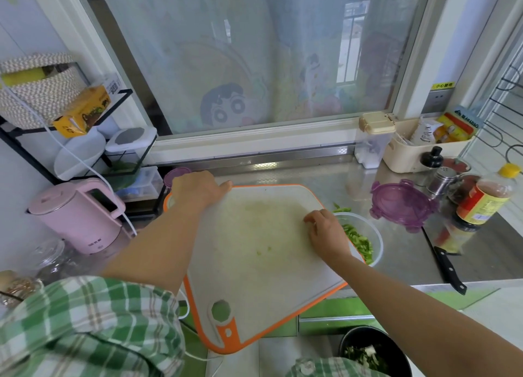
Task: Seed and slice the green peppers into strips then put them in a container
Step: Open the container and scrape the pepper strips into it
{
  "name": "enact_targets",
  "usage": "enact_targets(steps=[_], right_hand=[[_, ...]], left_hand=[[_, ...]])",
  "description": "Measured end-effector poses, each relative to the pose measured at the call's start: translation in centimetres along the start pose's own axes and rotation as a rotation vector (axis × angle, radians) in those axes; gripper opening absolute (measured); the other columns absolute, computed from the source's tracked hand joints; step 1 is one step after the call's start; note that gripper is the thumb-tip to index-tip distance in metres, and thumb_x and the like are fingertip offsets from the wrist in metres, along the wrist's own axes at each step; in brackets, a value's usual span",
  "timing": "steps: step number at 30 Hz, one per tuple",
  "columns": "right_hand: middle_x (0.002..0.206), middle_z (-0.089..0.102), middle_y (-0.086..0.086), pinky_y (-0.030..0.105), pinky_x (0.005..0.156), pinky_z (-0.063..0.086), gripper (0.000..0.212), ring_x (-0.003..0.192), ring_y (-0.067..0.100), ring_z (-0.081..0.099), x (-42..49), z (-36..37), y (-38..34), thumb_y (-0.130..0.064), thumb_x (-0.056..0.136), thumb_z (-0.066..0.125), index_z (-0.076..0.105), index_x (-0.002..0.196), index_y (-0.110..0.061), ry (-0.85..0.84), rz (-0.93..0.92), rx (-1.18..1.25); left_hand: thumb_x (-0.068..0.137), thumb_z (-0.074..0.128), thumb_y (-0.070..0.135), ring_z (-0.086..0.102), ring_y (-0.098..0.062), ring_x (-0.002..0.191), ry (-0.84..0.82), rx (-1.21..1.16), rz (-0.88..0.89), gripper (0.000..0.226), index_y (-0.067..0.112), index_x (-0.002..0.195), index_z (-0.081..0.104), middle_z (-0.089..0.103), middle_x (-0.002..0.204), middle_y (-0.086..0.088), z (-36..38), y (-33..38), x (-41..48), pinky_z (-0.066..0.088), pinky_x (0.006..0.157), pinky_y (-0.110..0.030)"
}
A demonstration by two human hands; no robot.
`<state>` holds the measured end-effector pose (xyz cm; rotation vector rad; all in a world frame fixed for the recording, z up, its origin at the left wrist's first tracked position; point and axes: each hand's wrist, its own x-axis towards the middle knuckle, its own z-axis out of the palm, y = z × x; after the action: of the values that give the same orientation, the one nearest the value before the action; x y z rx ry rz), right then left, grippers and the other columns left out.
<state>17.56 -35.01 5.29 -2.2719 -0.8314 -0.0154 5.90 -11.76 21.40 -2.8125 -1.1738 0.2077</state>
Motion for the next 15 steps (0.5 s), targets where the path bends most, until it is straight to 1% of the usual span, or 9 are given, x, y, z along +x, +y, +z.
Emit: enact_targets(steps=[3, 5, 7, 10, 11, 13, 15], right_hand=[[0.111, 0.059, 0.016, 0.037, 0.084, 0.041, 0.024, 0.105, 0.035, 0.055, 0.0, -0.8, 2.6, -0.004, 0.091, 0.048, 0.064, 0.109, -0.005, -0.092, 0.222, -0.139], [0.115, 0.060, 0.015, 0.036, 0.087, 0.041, 0.026, 0.107, 0.034, 0.054, 0.0, -1.3, 3.6, -0.006, 0.092, 0.045, 0.063, 0.111, -0.007, -0.149, 0.318, -0.223], [0.118, 0.059, 0.015, 0.036, 0.089, 0.041, 0.028, 0.110, 0.034, 0.053, 0.1, -1.3, 3.2, -0.007, 0.092, 0.045, 0.061, 0.114, -0.006, -0.145, 0.318, -0.242], [0.119, 0.058, 0.016, 0.038, 0.092, 0.040, 0.030, 0.112, 0.036, 0.051, -0.5, -0.6, 1.7, -0.011, 0.093, 0.047, 0.059, 0.120, -0.004, -0.115, 0.130, -0.135], [0.119, 0.058, 0.017, 0.038, 0.093, 0.039, 0.029, 0.112, 0.036, 0.051, -0.8, -0.5, 1.6, -0.012, 0.095, 0.046, 0.060, 0.119, -0.004, -0.108, 0.108, -0.119], [0.118, 0.059, 0.017, 0.036, 0.092, 0.039, 0.029, 0.111, 0.034, 0.052, -1.1, -0.9, 2.5, -0.015, 0.097, 0.042, 0.062, 0.114, -0.001, -0.122, 0.204, -0.133], [0.120, 0.057, 0.019, 0.036, 0.090, 0.039, 0.033, 0.111, 0.034, 0.052, -1.2, -1.5, 3.5, -0.018, 0.100, 0.036, 0.060, 0.113, 0.001, -0.185, 0.351, -0.174]], left_hand=[[0.095, 0.033, 0.066, 0.053, -0.030, 0.122, -0.006, -0.013, -0.006, 0.067, 0.013, 0.128, 0.058, 0.059, 0.130, -0.007, 0.1, -0.1, -0.3, 0.038, 0.092, -0.038], [0.094, 0.032, 0.066, 0.053, -0.030, 0.122, -0.003, -0.005, -0.008, 0.068, 0.013, 0.128, 0.057, 0.059, 0.131, -0.007, -0.1, 0.0, -0.4, 0.038, 0.092, -0.037], [0.094, 0.032, 0.066, 0.054, -0.029, 0.120, 0.003, 0.005, -0.009, 0.067, 0.013, 0.126, 0.059, 0.060, 0.128, -0.007, -0.2, 0.0, -0.3, 0.038, 0.088, -0.036], [0.094, 0.033, 0.067, 0.055, -0.029, 0.118, 0.016, 0.007, -0.002, 0.067, 0.014, 0.123, 0.061, 0.061, 0.126, -0.006, -0.1, -0.1, -0.2, 0.039, 0.089, -0.036], [0.094, 0.033, 0.067, 0.055, -0.029, 0.118, 0.015, 0.005, -0.001, 0.067, 0.014, 0.123, 0.061, 0.061, 0.126, -0.006, -0.1, -0.1, -0.2, 0.039, 0.090, -0.036], [0.094, 0.033, 0.067, 0.055, -0.029, 0.119, 0.013, -0.007, -0.007, 0.067, 0.014, 0.124, 0.061, 0.061, 0.127, -0.006, 0.0, -0.2, -0.2, 0.039, 0.091, -0.036], [0.094, 0.033, 0.067, 0.054, -0.029, 0.121, 0.010, -0.014, -0.012, 0.066, 0.014, 0.124, 0.060, 0.060, 0.128, -0.006, 0.0, -0.3, -0.4, 0.038, 0.092, -0.037]])
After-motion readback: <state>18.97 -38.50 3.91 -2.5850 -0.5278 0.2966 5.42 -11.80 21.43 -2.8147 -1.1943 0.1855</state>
